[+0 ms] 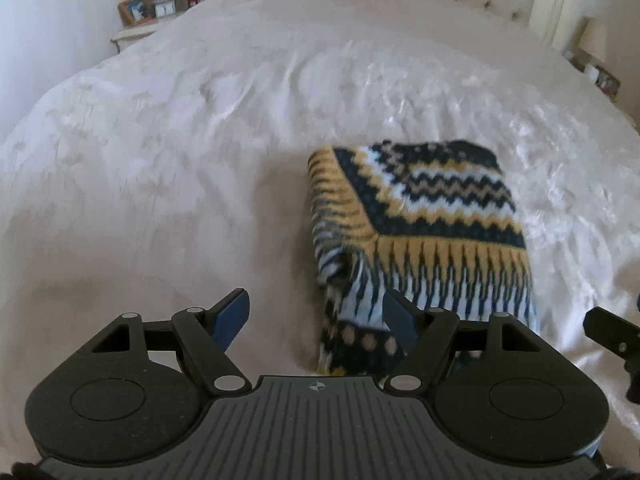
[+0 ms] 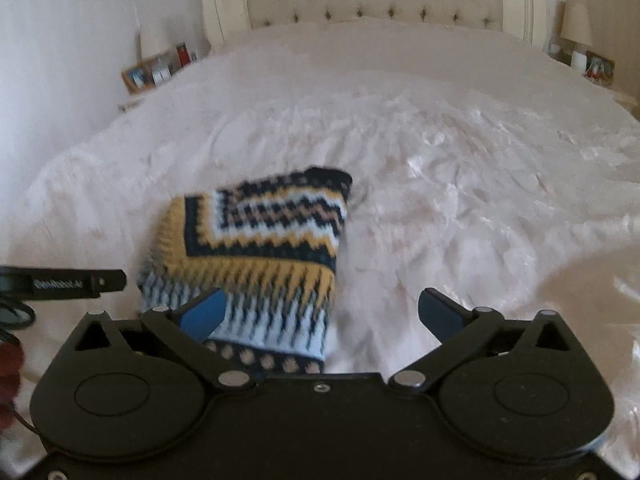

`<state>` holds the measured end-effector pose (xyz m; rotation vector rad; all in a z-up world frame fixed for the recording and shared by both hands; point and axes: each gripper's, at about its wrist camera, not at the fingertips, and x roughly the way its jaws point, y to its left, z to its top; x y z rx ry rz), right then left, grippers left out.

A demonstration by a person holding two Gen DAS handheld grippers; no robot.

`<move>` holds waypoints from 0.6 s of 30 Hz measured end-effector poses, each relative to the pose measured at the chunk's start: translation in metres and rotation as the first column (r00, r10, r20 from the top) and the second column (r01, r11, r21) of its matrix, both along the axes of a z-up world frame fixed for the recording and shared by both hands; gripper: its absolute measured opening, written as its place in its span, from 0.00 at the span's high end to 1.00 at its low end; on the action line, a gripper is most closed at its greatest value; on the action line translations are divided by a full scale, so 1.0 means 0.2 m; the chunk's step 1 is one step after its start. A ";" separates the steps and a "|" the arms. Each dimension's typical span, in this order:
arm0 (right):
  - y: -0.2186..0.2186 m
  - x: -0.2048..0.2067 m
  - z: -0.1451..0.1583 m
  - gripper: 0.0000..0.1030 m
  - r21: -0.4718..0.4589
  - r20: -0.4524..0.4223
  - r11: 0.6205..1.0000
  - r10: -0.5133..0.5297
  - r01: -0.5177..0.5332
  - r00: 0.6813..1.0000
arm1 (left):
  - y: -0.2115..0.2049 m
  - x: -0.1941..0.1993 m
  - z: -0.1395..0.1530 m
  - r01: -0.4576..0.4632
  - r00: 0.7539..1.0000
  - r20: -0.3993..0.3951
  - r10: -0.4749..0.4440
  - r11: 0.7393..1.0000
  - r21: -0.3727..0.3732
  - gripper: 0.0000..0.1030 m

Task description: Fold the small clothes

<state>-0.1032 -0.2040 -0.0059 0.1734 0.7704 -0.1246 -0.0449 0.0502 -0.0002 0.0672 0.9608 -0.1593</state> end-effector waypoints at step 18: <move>0.00 -0.03 -0.08 0.01 0.041 -0.020 0.998 -0.040 0.041 0.999 | 0.00 -0.06 -0.09 -0.017 0.998 -0.056 0.020 0.998 0.058 0.30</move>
